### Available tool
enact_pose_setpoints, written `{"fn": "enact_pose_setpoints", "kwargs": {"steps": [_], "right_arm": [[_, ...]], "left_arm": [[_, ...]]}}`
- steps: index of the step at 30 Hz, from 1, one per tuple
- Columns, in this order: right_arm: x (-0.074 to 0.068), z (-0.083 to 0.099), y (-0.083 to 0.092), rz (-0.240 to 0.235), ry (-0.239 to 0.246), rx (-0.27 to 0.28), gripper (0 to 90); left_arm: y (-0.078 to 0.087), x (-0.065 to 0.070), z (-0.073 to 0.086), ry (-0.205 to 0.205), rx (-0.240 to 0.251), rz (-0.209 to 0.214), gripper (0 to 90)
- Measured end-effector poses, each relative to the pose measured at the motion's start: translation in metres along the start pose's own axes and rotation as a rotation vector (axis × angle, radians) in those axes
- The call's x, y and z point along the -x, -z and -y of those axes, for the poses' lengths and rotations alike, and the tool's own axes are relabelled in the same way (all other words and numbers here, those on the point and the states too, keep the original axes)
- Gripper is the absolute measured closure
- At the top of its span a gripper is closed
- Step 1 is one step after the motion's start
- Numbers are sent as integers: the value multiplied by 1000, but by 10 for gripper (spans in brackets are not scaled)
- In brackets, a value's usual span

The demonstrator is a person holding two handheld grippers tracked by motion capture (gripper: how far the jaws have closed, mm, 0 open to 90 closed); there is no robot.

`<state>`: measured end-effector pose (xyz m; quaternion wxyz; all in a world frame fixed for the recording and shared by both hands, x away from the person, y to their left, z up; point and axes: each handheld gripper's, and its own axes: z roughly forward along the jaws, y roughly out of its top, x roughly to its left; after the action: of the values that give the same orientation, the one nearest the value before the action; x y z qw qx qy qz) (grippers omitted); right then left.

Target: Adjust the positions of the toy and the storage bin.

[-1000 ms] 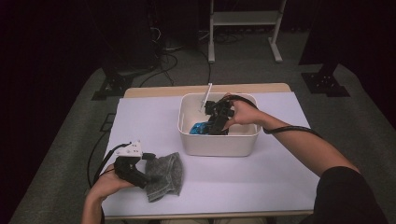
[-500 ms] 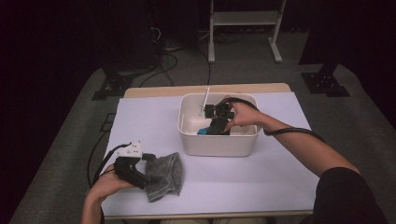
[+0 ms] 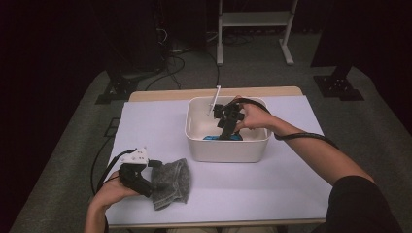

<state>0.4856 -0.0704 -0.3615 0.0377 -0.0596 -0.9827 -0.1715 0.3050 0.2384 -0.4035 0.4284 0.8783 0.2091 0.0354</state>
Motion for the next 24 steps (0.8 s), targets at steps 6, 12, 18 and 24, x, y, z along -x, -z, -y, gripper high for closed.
{"fn": "enact_pose_setpoints", "kwargs": {"steps": [6,12,18,24], "right_arm": [[0,1,1,4,-6,3,210],[-1,2,11,3,-19,20,210],[-4,1,23,5,-20,54,220],[-7,6,35,5,-49,81,220]], "left_arm": [[1,0,0,-1,6,-3,98],[0,0,1,2,3,1,98],[1,1,0,-6,8,0,96],[-1,1,0,-7,4,8,96]]}}
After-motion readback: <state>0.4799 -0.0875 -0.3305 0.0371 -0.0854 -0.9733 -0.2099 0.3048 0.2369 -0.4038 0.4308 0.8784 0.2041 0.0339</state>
